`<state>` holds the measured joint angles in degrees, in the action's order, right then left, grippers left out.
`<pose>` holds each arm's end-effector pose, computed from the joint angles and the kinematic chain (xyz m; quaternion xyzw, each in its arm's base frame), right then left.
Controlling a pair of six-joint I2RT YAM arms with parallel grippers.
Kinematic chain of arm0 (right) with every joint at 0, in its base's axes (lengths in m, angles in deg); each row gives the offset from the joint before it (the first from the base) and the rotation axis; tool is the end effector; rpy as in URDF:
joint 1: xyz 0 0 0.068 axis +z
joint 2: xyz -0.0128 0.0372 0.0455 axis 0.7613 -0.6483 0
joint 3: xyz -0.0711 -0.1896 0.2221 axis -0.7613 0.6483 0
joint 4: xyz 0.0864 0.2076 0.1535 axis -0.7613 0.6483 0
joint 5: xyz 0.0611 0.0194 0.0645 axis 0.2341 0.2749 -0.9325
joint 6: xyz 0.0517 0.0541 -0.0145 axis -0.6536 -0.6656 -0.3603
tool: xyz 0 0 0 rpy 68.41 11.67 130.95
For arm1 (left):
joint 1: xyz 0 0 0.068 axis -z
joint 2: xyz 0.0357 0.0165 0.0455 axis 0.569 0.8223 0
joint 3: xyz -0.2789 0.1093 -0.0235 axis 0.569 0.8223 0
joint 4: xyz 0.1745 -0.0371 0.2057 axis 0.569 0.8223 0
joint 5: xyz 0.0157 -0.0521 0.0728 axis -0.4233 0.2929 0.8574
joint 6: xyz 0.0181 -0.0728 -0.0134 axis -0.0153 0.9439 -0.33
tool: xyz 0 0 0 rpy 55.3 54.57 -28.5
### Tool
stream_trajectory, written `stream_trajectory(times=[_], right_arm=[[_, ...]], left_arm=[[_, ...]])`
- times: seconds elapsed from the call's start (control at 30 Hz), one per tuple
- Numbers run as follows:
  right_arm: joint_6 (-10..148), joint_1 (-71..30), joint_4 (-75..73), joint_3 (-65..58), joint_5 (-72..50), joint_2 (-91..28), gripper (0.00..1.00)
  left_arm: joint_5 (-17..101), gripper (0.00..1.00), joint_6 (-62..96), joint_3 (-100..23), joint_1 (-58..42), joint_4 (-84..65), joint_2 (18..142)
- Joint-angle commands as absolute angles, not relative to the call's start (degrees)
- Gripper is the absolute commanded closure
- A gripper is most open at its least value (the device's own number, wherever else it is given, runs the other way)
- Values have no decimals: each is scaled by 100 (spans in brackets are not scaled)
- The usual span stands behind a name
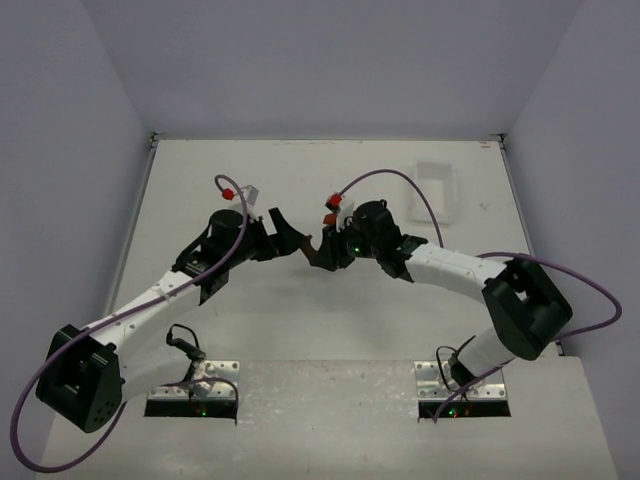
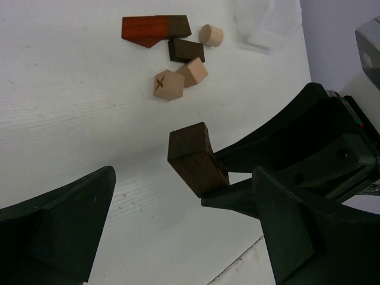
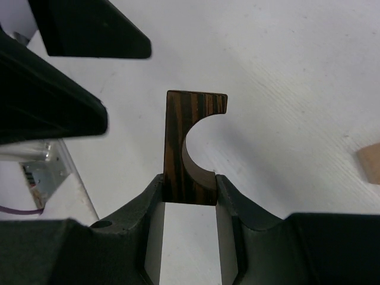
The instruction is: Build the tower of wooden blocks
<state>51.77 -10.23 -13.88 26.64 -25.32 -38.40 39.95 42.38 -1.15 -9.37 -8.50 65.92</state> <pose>0.2590 0.2430 0.2095 -0.2045 0.8311 0.3964 0.3322 0.2303 -0.1216 0.2501 -0.0370 0.8420 -0.3391 0.4180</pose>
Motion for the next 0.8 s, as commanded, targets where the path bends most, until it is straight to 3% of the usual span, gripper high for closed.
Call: stream_trajectory(times=[0.0, 0.17, 0.5, 0.57, 0.6, 0.7, 0.77], right_arm=[[4782, -1030, -1807, 2589, -3199, -3718, 80], [4629, -1030, -2049, 2644, -3351, -3759, 80], [4592, -1030, -2092, 2593, -3362, -3856, 77], [4650, -1028, -1954, 2566, -3307, -3875, 73], [4732, -1022, -1805, 2550, -3226, -3862, 66], [4792, -1030, -1549, 2685, -2952, -3658, 44], [4848, -1030, -1563, 2923, -2742, -3420, 37]], left_arm=[[4026, 6, 4409, -323, -620, -1255, 6792], [4264, 21, 4561, -414, -386, -1282, 7019], [4311, 79, 4805, -503, -313, -1308, 7210], [4320, 91, 4784, -526, -311, -1303, 7210], [4366, 100, 4718, -561, -304, -1278, 7211], [4489, 100, 4381, -753, -306, -1093, 7240], [4664, 100, 4017, -900, -313, -911, 7296]])
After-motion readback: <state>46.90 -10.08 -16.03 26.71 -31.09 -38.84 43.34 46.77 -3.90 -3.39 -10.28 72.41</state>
